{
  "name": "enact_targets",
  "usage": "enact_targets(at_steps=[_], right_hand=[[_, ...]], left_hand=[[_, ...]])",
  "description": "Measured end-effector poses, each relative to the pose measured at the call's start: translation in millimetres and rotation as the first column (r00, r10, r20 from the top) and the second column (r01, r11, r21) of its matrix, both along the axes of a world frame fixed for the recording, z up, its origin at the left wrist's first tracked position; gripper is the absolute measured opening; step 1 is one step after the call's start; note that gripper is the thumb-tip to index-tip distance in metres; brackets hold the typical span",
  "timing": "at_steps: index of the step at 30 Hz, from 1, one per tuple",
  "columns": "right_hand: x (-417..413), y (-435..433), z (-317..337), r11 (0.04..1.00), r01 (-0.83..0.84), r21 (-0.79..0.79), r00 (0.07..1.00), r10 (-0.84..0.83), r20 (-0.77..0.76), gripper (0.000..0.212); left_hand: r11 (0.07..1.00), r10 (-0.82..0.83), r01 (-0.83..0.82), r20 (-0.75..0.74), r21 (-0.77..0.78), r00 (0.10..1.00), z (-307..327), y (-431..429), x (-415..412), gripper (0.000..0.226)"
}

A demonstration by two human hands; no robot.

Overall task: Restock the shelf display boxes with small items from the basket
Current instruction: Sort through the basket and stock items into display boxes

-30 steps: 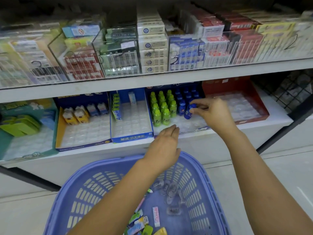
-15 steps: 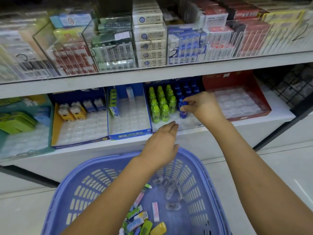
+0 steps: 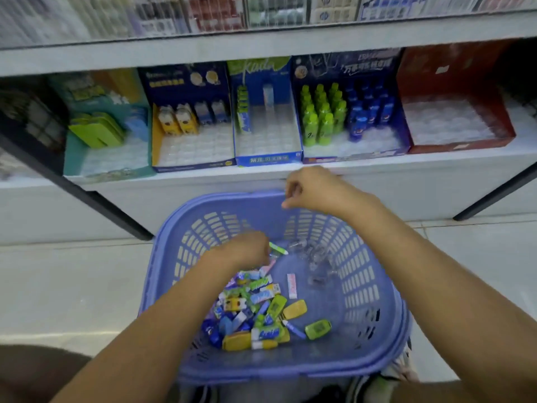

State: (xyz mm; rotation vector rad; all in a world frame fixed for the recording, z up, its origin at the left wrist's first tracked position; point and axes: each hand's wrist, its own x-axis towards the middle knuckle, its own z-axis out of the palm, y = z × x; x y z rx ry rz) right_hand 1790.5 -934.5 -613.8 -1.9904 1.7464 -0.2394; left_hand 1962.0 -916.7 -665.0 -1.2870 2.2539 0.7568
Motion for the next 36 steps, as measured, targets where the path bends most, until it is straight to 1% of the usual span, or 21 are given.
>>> enact_targets(at_steps=[1, 2, 4, 5, 6, 7, 9, 10, 13, 15, 17, 20, 24, 27, 29, 31, 32, 33, 34, 35, 36], right_hand=[[18.4, 9.7, -18.8, 0.986, -0.092, 0.14, 0.995, 0.095, -0.019, 0.023], [34.1, 20.0, -40.3, 0.948, -0.16, 0.277, 0.985, 0.171, -0.018, 0.026], [57.8, 39.8, -86.6, 0.834, -0.248, 0.493, 0.959, 0.282, 0.006, 0.033], [66.7, 49.7, -107.5, 0.779, -0.28, 0.561, 0.945, 0.327, 0.018, 0.036], [73.9, 58.8, -126.0, 0.736, -0.307, 0.604, 0.93, 0.368, 0.025, 0.039], [79.6, 67.1, -141.4, 0.705, -0.328, 0.629, 0.915, 0.404, 0.024, 0.042], [84.8, 79.3, -163.1, 0.664, -0.353, 0.659, 0.893, 0.449, 0.026, 0.046], [85.3, 83.0, -170.0, 0.656, -0.363, 0.662, 0.891, 0.453, 0.039, 0.047], [84.4, 86.8, -179.3, 0.683, -0.429, 0.59, 0.868, 0.493, 0.06, 0.047], [87.2, 88.5, -182.4, 0.679, -0.521, 0.517, 0.813, 0.579, 0.06, 0.05], [91.9, 91.8, -187.2, 0.658, -0.581, 0.48, 0.768, 0.638, 0.055, 0.054], [94.4, 95.1, -193.0, 0.683, -0.595, 0.424, 0.766, 0.641, 0.043, 0.05], [90.8, 90.7, -195.5, 0.733, -0.543, 0.409, 0.83, 0.543, 0.129, 0.036], [84.5, 85.9, -196.5, 0.743, -0.47, 0.477, 0.881, 0.43, 0.198, 0.027], [78.9, 82.5, -196.4, 0.729, -0.406, 0.551, 0.914, 0.333, 0.233, 0.022], [73.1, 75.0, -193.6, 0.735, -0.299, 0.608, 0.953, 0.201, 0.225, 0.022], [69.7, 68.9, -191.0, 0.744, -0.239, 0.624, 0.967, 0.122, 0.224, 0.022], [66.5, 62.0, -186.2, 0.742, -0.186, 0.644, 0.968, 0.027, 0.249, 0.023], [63.4, 54.6, -181.7, 0.728, -0.143, 0.671, 0.95, -0.089, 0.299, 0.021], [60.5, 48.4, -175.8, 0.697, -0.113, 0.709, 0.911, -0.212, 0.353, 0.015], [57.4, 43.0, -170.8, 0.665, -0.102, 0.74, 0.863, -0.311, 0.398, 0.015]], left_hand=[[0.996, -0.05, 0.042, 0.094, 0.081, 0.994, -12.4, 8.4, 12.0, 0.018], [0.986, -0.087, 0.06, 0.173, 0.153, 0.981, -24.6, 15.2, 24.0, 0.017], [0.969, -0.124, 0.055, 0.284, 0.241, 0.951, -47.3, 24.8, 49.2, 0.02], [0.964, -0.134, 0.05, 0.318, 0.26, 0.939, -54.5, 28.6, 61.1, 0.018], [0.962, -0.135, 0.039, 0.344, 0.271, 0.929, -60.9, 31.5, 71.0, 0.012], [0.96, -0.133, 0.033, 0.351, 0.277, 0.927, -67.0, 34.0, 80.1, 0.012], [0.959, -0.095, -0.006, 0.338, 0.285, 0.936, -78.9, 36.9, 91.5, 0.033], [0.956, -0.081, -0.021, 0.334, 0.291, 0.939, -83.7, 37.2, 93.3, 0.038], [0.95, -0.093, -0.012, 0.321, 0.312, 0.942, -95.9, 36.9, 92.4, 0.035], [0.942, -0.104, -0.014, 0.33, 0.336, 0.938, -100.8, 36.5, 91.2, 0.035], [0.935, -0.09, -0.037, 0.336, 0.354, 0.938, -105.4, 35.6, 92.0, 0.036], [0.935, -0.045, -0.066, 0.3, 0.349, 0.953, -110.6, 31.3, 92.9, 0.037], [0.929, -0.065, -0.033, 0.25, 0.369, 0.966, -114.8, 29.0, 89.5, 0.039], [0.925, -0.056, -0.047, 0.259, 0.377, 0.964, -118.6, 29.4, 87.8, 0.033], [0.927, 0.006, -0.102, 0.258, 0.36, 0.966, -117.2, 25.7, 86.2, 0.023], [0.944, 0.128, -0.186, 0.215, 0.272, 0.968, -116.3, 16.8, 81.2, 0.03], [0.956, 0.177, -0.21, 0.168, 0.206, 0.97, -115.7, 12.4, 78.4, 0.03], [0.965, 0.212, -0.228, 0.126, 0.13, 0.969, -116.6, 7.7, 75.7, 0.021], [0.971, 0.227, -0.231, 0.076, 0.057, 0.971, -117.3, 3.8, 73.2, 0.009], [0.97, 0.242, -0.242, 0.032, -0.004, 0.97, -120.4, 0.0, 71.0, 0.016], [0.973, 0.228, -0.228, -0.002, -0.04, 0.974, -124.7, -2.2, 69.3, 0.029]])
